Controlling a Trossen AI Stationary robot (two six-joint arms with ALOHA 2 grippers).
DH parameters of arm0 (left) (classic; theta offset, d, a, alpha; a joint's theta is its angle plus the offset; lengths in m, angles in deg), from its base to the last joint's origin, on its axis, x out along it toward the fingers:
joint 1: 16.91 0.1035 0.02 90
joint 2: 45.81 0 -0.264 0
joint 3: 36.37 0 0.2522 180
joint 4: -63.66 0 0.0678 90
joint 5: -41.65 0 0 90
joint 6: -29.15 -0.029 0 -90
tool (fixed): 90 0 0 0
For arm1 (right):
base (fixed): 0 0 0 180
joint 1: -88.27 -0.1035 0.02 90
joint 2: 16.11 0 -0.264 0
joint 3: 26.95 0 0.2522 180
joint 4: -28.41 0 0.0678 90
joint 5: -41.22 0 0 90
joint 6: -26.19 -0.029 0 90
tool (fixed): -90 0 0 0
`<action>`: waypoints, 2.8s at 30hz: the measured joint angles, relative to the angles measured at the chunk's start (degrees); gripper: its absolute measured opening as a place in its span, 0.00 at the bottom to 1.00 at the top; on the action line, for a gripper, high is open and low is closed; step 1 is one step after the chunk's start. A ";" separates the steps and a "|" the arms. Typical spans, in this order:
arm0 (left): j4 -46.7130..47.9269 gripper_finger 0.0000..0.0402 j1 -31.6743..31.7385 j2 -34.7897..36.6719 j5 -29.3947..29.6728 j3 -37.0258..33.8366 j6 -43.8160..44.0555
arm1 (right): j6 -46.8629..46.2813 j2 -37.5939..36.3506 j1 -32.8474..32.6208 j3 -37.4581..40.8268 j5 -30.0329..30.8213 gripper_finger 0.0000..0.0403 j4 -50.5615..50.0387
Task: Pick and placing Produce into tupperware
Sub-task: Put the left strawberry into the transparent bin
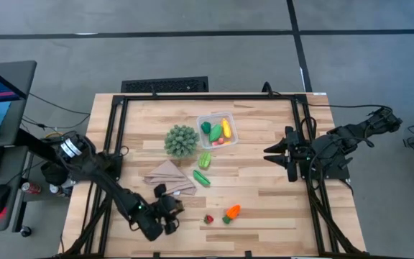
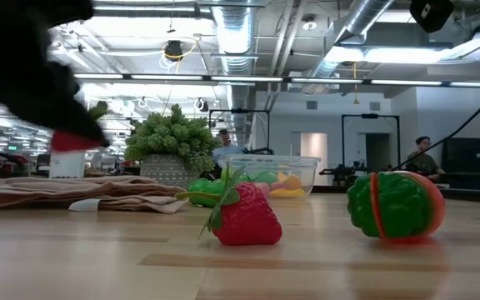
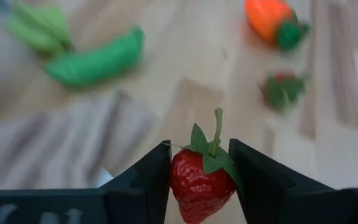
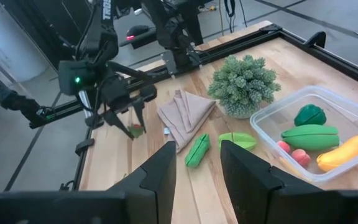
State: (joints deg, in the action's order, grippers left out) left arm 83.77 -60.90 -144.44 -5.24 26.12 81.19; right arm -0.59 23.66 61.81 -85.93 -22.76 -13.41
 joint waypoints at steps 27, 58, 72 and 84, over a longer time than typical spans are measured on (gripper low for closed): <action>-27.04 0.37 30.55 19.83 -8.54 0.17 -37.06 | 8.88 0.77 0.00 0.00 3.33 0.29 -0.19; -30.13 0.37 62.00 19.77 -43.10 0.17 -36.89 | 4.20 14.45 9.59 1.42 11.58 0.29 11.55; -26.58 0.37 70.17 19.75 -52.06 0.17 -36.84 | 4.19 19.39 12.76 1.42 11.32 0.29 16.40; -23.43 0.37 69.25 5.13 -59.88 14.20 -35.85 | 4.22 19.45 15.34 1.42 11.31 0.29 17.47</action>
State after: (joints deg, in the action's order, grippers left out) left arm 60.34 8.34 -139.31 -65.12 40.32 45.34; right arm 3.63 43.11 77.16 -84.50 -11.45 4.06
